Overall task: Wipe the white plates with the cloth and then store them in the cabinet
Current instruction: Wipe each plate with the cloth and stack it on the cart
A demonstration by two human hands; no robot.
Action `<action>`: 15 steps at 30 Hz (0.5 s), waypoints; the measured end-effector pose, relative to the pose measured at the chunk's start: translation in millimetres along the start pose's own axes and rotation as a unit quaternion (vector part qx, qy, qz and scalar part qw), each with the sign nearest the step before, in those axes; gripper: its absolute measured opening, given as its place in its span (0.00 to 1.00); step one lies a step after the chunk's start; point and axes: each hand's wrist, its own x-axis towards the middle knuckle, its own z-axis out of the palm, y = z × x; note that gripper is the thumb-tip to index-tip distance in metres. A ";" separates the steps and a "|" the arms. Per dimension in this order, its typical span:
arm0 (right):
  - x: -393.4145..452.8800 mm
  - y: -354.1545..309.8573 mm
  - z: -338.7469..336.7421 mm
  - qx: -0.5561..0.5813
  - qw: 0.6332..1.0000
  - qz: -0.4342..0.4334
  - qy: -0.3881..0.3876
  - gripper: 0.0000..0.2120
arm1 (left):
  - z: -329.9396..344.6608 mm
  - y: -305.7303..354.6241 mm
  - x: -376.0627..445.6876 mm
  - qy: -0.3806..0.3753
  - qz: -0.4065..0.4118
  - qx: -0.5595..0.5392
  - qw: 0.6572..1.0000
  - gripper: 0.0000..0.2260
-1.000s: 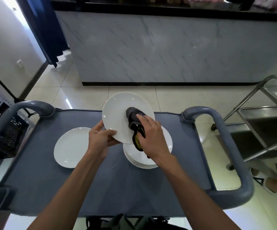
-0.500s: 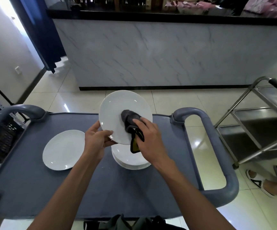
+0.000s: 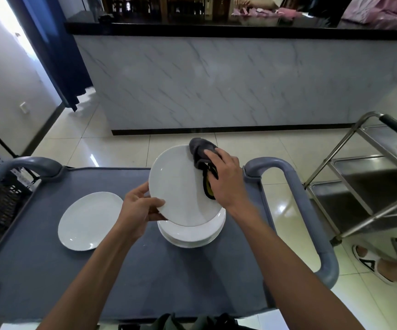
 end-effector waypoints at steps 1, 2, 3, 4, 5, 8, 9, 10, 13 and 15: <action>1.8 -3.0 -0.2 -0.001 1.000 -0.004 0.001 0.25 | 1.1 -0.4 -0.6 -0.005 -0.002 0.006 1.000 0.25; 3.0 -6.6 0.0 0.001 1.000 -0.008 0.002 0.25 | 2.5 -1.0 -1.5 -0.009 -0.005 0.012 1.000 0.25; 3.7 -10.7 0.5 0.004 1.000 -0.013 0.004 0.25 | 4.4 -1.6 -2.4 -0.014 -0.007 0.018 1.000 0.25; 3.7 -15.2 1.4 0.008 1.000 -0.022 0.007 0.25 | 6.3 -2.3 -3.3 -0.018 -0.008 0.022 1.000 0.26; 2.9 -19.6 2.7 0.013 0.999 -0.033 0.009 0.25 | 8.3 -3.3 -4.1 -0.021 -0.009 0.024 0.999 0.26; -3.6 -31.4 7.7 0.025 0.997 -0.073 -0.005 0.26 | 11.8 -5.8 -6.2 -0.028 -0.003 0.022 0.999 0.26; -6.9 -34.4 9.6 0.024 0.996 -0.086 -0.015 0.26 | 12.1 -5.8 -6.5 -0.028 0.000 0.018 0.999 0.26; -10.2 -37.0 11.4 0.022 0.995 -0.097 -0.026 0.26 | 11.9 -5.6 -6.5 -0.025 0.002 0.012 1.000 0.26; -22.1 -41.7 15.3 0.021 0.992 -0.114 -0.056 0.26 | 10.5 -4.2 -6.3 -0.009 0.009 -0.003 1.000 0.26; -32.7 -41.7 17.4 0.020 0.990 -0.119 -0.075 0.26 | 8.4 -3.5 -6.2 0.005 0.013 -0.009 1.000 0.26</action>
